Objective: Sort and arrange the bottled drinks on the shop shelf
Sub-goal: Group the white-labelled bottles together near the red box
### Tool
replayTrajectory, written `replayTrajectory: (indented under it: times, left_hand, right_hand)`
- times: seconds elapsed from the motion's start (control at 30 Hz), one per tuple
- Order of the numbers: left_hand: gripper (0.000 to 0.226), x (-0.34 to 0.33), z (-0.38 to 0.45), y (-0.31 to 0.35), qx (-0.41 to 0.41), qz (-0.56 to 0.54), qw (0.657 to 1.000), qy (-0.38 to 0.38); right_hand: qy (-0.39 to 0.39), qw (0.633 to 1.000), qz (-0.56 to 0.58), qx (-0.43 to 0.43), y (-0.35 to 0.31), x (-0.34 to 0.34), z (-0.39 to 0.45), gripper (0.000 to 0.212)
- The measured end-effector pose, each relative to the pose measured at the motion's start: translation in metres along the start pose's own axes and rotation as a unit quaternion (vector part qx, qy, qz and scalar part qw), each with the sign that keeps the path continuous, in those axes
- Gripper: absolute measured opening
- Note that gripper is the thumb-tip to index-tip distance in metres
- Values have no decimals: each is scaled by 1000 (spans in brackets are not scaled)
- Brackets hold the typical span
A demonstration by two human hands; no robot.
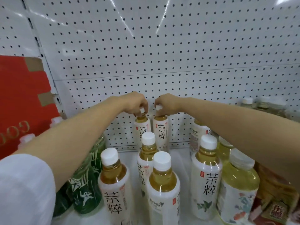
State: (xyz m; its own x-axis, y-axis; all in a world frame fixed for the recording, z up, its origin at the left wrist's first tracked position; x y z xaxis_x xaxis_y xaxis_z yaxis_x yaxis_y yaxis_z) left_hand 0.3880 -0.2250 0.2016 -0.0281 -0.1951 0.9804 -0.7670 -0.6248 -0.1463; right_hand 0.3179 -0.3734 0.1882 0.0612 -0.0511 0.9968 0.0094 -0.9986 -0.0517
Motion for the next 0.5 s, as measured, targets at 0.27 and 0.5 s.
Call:
replayTrajectory:
  times: [0.27,0.5]
  left_hand:
    - [28,1,9,0,-19,-3,1000,-7]
    - [47,4,-7,15,23,-34,999,-28]
  right_hand:
    - [47,998,30,-27,2,-7,10,37]
    - [16,1000,13,-10,2,1,-14,56]
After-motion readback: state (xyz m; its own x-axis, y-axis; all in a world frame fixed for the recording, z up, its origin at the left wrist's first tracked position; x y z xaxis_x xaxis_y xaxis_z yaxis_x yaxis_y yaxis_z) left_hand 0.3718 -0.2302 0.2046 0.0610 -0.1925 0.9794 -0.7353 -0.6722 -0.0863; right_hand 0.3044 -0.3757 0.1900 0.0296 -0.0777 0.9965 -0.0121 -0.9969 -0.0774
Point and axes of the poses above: each hand's wrist, its own z-axis towards the middle knuckle, its own x-axis out of the back of the hand, y = z × x, the point moved 1 cm from there along z, towards the middle knuckle, and after that the axes turned 10 degrees about -y, right-handed, at the moved point
